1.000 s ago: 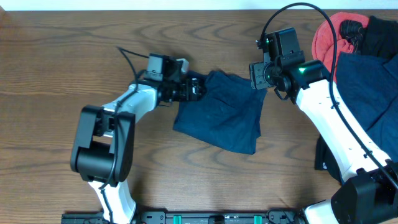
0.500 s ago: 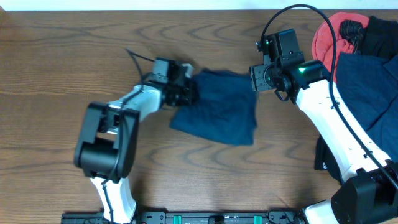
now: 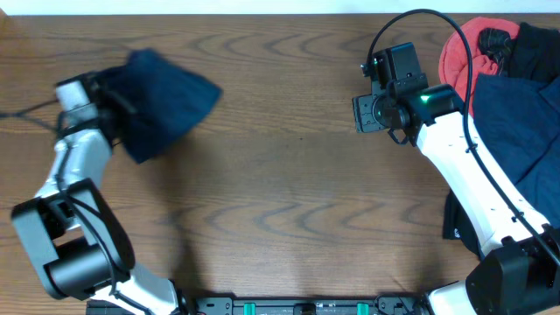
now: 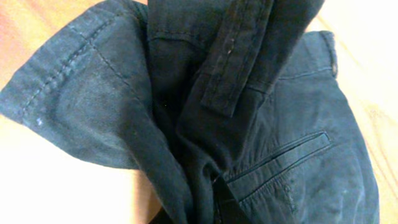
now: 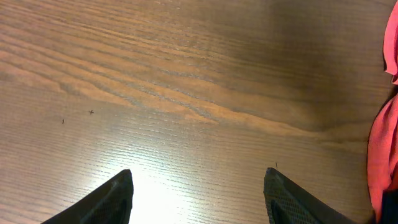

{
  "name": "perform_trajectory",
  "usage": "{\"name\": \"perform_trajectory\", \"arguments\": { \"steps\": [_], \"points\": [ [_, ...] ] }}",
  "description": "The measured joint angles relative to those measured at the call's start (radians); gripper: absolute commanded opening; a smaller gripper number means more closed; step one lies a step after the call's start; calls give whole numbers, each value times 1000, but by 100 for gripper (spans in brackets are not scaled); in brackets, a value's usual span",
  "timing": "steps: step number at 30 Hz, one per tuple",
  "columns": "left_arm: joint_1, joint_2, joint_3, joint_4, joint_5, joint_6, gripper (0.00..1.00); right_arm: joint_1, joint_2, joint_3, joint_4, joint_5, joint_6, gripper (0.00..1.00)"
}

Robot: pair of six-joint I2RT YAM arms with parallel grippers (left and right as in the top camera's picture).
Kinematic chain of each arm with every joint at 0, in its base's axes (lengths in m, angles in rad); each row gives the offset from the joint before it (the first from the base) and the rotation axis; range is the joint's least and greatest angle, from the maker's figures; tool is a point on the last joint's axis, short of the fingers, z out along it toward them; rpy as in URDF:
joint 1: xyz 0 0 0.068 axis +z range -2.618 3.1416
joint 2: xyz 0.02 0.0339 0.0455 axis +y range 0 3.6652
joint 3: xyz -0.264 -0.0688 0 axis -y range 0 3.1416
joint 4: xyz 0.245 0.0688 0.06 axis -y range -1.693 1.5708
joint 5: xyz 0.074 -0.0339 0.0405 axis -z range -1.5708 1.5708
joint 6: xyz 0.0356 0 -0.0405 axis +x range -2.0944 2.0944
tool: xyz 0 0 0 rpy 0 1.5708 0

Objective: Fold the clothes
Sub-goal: 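Drag the folded shorts to the table's left side and release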

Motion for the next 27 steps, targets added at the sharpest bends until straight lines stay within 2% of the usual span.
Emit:
{"name": "perform_trajectory", "arguments": {
  "steps": [5, 11, 12, 13, 14, 15, 24, 27],
  "points": [
    [101, 14, 0, -26, -27, -69, 6, 0, 0, 0, 3, 0, 0, 66],
    [124, 19, 0, -43, -31, -94, 5, 0, 0, 0, 3, 0, 0, 66],
    [125, 19, 0, -48, -31, -97, 11, -1, 0, 0, 3, 0, 0, 66],
    [125, 19, 0, -54, -31, -97, 40, -1, 0, 0, 3, 0, 0, 66],
    [125, 19, 0, -63, -31, -97, 78, -1, 0, 0, 3, 0, 0, 66],
    [125, 19, 0, -75, -31, -100, 98, -1, 0, 0, 3, 0, 0, 66],
    [133, 11, -2, -259, -31, -117, 98, -1, 0, 0, 3, 0, 0, 67],
    [135, -45, -6, -311, -32, -124, 98, -1, 0, 0, 3, 0, 0, 69]
  ]
}}
